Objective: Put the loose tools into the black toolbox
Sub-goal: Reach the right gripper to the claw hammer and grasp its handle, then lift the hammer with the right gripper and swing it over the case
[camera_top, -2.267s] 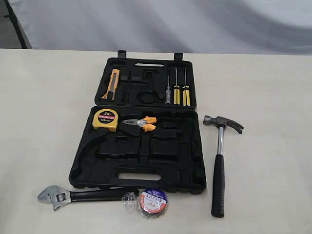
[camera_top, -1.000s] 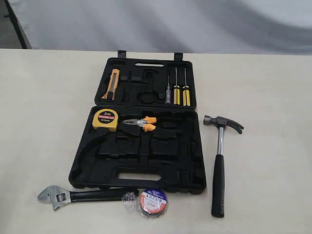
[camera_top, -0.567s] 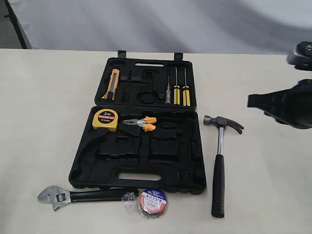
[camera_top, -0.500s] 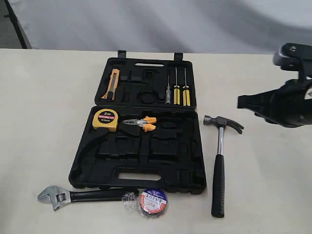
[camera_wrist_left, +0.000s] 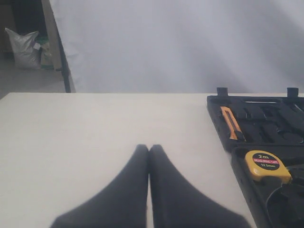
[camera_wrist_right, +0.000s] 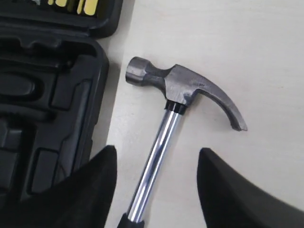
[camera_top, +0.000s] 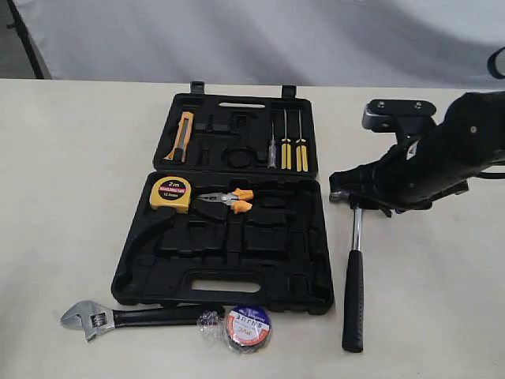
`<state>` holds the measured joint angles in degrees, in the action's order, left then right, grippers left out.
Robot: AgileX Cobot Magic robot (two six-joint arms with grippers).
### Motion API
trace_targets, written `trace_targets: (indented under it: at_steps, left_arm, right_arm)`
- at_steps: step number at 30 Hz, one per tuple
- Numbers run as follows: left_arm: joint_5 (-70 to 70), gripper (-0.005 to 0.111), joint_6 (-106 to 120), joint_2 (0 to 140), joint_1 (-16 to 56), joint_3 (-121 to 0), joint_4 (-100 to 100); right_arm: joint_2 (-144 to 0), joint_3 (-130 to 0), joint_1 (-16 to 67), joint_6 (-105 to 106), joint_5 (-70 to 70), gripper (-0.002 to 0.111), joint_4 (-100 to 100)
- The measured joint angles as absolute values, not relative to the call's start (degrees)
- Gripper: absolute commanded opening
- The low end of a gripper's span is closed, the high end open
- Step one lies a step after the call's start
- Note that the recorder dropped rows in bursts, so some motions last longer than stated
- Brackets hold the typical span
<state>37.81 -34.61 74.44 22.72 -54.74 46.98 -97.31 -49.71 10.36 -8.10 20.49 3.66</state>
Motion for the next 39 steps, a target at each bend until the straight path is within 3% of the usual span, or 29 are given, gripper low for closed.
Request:
trace_targets:
  at_steps: [11, 13, 18, 26, 34, 39]
  left_arm:
    - [37.8, 0.001, -34.6, 74.4, 22.7, -54.7, 47.0]
    - [37.8, 0.001, -34.6, 74.4, 22.7, -54.7, 47.0]
    - [37.8, 0.001, -34.6, 74.4, 22.7, -54.7, 47.0]
    - [37.8, 0.001, -34.6, 74.4, 22.7, -54.7, 47.0]
    - [37.8, 0.001, -34.6, 74.4, 22.7, -54.7, 47.0]
    - [37.8, 0.001, -34.6, 74.4, 22.7, -54.7, 47.0]
  right_arm:
    - [-107.4, -54.5, 10.5, -8.6, 21.6, 0.049, 3.7]
    - [-108.9, -55.2, 10.5, -8.6, 21.6, 0.040, 3.1]
    - [-110.1, -55.6, 10.5, -9.0, 21.4, 0.000, 1.3]
    - [-109.2, -55.7, 10.5, -8.6, 22.5, 0.000, -2.0]
    - [-96.7, -58.3, 6.7, -2.9, 28.3, 0.000, -4.0]
    - [-95.8, -59.1, 15.5, 17.3, 26.0, 0.000, 0.8]
